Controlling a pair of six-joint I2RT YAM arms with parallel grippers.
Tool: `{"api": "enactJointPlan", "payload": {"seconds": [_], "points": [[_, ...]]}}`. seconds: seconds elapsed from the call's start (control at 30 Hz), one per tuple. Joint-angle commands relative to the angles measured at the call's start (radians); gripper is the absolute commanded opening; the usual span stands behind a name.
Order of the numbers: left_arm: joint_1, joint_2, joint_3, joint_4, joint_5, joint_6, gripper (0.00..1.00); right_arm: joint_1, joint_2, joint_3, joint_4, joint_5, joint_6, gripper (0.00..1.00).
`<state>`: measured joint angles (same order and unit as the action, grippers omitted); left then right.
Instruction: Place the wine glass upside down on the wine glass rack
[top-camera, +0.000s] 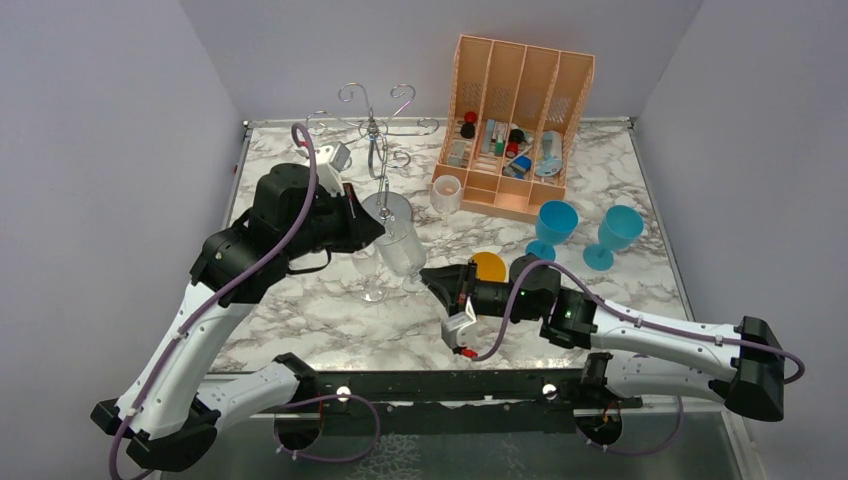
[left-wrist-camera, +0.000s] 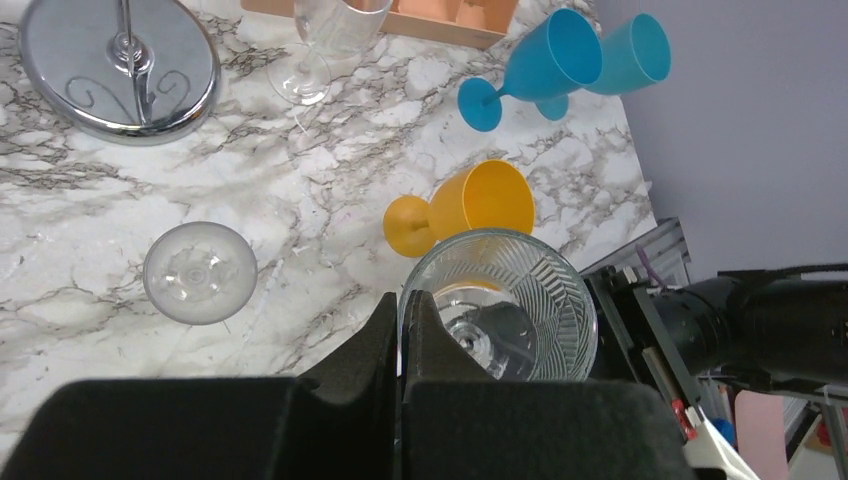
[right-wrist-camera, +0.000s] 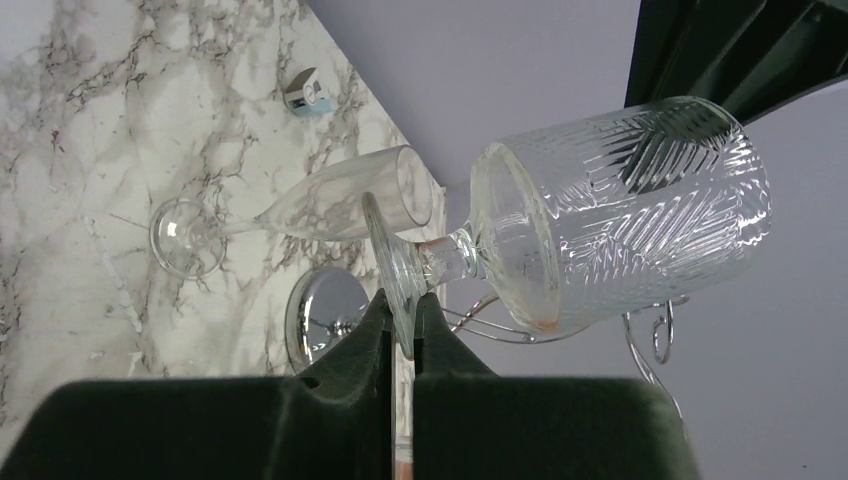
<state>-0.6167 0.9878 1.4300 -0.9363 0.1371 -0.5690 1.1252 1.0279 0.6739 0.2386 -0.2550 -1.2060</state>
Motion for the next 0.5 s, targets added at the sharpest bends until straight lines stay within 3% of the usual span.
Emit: {"api": "enactJointPlan", "payload": {"seconds": [0.0, 0.1, 0.23, 0.33, 0.47], "points": [[-0.007, -0.022, 0.030, 0.079, 0.013, -0.021, 0.00, 0.026, 0.014, 0.012, -0.010, 0.050, -0.017, 0.01], [-0.006, -0.037, 0.026, 0.084, 0.009, -0.019, 0.03, 0.035, 0.015, 0.016, -0.019, 0.065, -0.013, 0.01], [-0.006, -0.072, 0.018, 0.113, -0.008, -0.014, 0.37, 0.050, 0.015, 0.013, -0.009, 0.087, -0.006, 0.01], [-0.006, -0.103, 0.001, 0.145, -0.028, 0.002, 0.69, 0.056, 0.012, 0.017, -0.015, 0.105, 0.021, 0.01], [-0.007, -0.154, -0.031, 0.186, -0.062, 0.036, 0.88, 0.058, 0.000, 0.017, -0.015, 0.093, 0.088, 0.01]]}}
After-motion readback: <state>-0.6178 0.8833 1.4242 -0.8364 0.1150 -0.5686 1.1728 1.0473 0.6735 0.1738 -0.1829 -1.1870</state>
